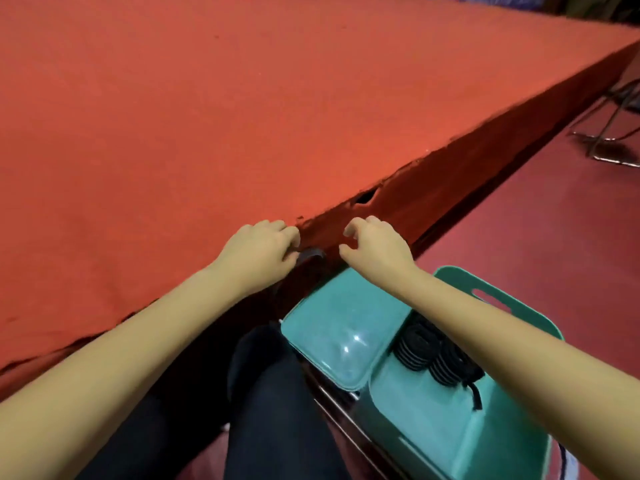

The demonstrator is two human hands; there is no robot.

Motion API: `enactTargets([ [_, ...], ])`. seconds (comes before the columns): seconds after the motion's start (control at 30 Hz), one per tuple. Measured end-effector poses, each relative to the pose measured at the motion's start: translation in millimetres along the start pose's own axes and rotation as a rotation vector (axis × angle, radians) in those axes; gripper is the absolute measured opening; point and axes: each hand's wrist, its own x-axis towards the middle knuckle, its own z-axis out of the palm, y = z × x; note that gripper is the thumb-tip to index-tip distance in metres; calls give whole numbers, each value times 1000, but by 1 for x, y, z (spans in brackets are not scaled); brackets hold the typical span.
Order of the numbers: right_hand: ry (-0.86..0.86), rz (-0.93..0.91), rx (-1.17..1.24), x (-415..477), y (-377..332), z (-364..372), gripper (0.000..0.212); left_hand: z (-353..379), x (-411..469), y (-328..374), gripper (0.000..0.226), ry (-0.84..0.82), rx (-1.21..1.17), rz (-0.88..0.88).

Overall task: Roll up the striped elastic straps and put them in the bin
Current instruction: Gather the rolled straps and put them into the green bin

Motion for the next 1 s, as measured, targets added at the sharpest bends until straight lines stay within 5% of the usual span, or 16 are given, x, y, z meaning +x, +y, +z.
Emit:
enactTargets([
  [0.5, -118, -681, 45, 15, -349, 58, 39, -94, -242, -206, 33, 54, 235, -662],
  [1.0, -288, -985, -28, -7, -508, 155, 36, -83, -368, -318, 30, -3, 168, -1003],
])
